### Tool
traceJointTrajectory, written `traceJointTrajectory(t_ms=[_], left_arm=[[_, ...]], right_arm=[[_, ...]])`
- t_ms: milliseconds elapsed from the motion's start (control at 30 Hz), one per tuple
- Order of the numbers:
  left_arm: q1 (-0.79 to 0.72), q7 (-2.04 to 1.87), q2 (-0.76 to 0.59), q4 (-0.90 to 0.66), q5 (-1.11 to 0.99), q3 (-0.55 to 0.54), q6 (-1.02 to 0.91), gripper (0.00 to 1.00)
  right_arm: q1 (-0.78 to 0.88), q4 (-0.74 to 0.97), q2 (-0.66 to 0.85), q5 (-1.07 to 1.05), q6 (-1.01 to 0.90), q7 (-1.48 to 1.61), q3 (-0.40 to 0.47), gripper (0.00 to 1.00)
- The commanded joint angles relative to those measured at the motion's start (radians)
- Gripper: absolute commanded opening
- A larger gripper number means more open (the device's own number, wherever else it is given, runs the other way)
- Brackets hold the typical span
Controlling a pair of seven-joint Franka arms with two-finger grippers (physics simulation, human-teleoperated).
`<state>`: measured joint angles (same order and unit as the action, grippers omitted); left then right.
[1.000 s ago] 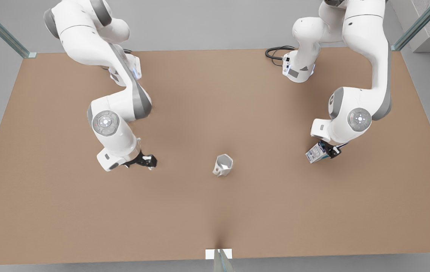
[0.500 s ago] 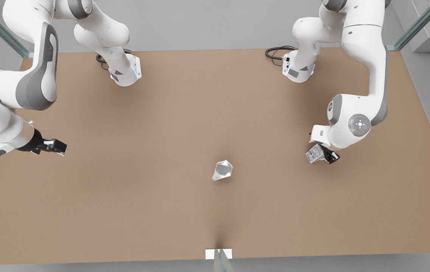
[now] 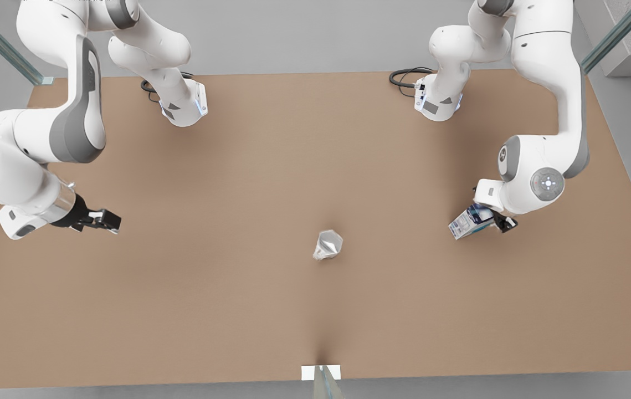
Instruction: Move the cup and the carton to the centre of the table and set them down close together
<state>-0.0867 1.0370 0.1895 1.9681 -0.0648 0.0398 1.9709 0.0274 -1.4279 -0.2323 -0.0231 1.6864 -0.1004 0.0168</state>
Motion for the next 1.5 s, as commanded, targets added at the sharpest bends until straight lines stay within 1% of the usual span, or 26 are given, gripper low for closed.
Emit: traceJointTrajectory(t_ms=[0,367,400,433,467,533,733,933,967,1033,1067,1133,1167,1200,1300,1367,1467], left_arm=[[0.001,0.000,0.001,0.000,-0.006,0.000,0.002,1.00],[0.002,-0.009,0.085,-0.002,-0.010,0.020,0.060,1.00],[0.001,-0.012,0.087,-0.002,-0.010,0.020,0.062,0.99],[0.002,-0.018,0.093,-0.003,-0.010,0.020,0.062,0.82],[0.002,-0.018,0.096,-0.003,-0.009,0.020,0.062,0.75],[0.001,-0.020,0.096,-0.003,-0.009,0.020,0.062,0.64],[0.001,-0.034,0.087,-0.003,0.000,0.018,0.054,0.64],[0.001,-0.103,0.016,-0.006,0.002,0.008,0.036,0.68],[-0.010,-0.141,0.015,-0.052,0.003,-0.015,-0.030,0.69],[-0.010,-0.374,0.011,-0.149,0.003,-0.185,-0.179,0.70],[-0.010,-0.480,0.013,-0.170,0.005,-0.267,-0.218,0.70],[-0.015,-0.801,0.044,-0.209,0.005,-0.471,-0.219,0.71],[-0.031,-0.917,0.080,-0.247,0.005,-0.525,-0.219,0.71],[-0.099,-1.046,0.134,-0.307,0.005,-0.543,-0.218,0.71],[-0.268,-1.338,0.292,-0.480,-0.003,-0.543,-0.205,0.72],[-0.308,-1.376,0.344,-0.509,-0.010,-0.540,-0.175,0.72],[-0.308,-1.378,0.380,-0.509,-0.058,-0.531,-0.159,0.74]], right_arm=[[-0.001,-0.002,0.005,0.000,-0.005,-0.001,0.000,1.00],[0.000,0.014,0.005,0.002,-0.005,-0.001,0.002,1.00],[0.000,0.014,0.007,0.002,-0.007,-0.001,0.002,1.00],[0.000,0.014,0.007,0.002,-0.008,-0.001,0.002,1.00],[0.000,0.015,0.007,0.002,-0.008,0.001,0.002,1.00],[0.002,0.015,0.007,0.002,-0.008,-0.001,0.002,1.00],[-0.004,0.014,0.004,0.002,-0.005,0.001,0.002,1.00],[-0.009,0.007,0.005,0.002,-0.010,0.010,0.002,1.00],[-0.006,0.007,0.004,0.003,-0.016,0.005,0.002,1.00],[-0.007,0.006,0.002,0.002,-0.013,0.004,0.002,1.00],[-0.012,0.006,-0.001,0.003,-0.013,0.004,0.003,1.00],[-0.049,0.014,-0.005,0.003,-0.016,0.016,0.011,1.00],[-0.058,0.014,-0.004,0.006,-0.016,0.037,0.011,1.00],[-0.058,0.014,-0.001,0.006,-0.016,0.036,0.012,1.00],[-0.053,0.012,-0.001,0.008,-0.017,0.027,0.012,1.00],[-0.050,0.010,-0.001,0.009,-0.017,0.024,0.011,1.00],[-0.050,0.012,-0.001,0.009,-0.017,0.025,0.011,1.00]])
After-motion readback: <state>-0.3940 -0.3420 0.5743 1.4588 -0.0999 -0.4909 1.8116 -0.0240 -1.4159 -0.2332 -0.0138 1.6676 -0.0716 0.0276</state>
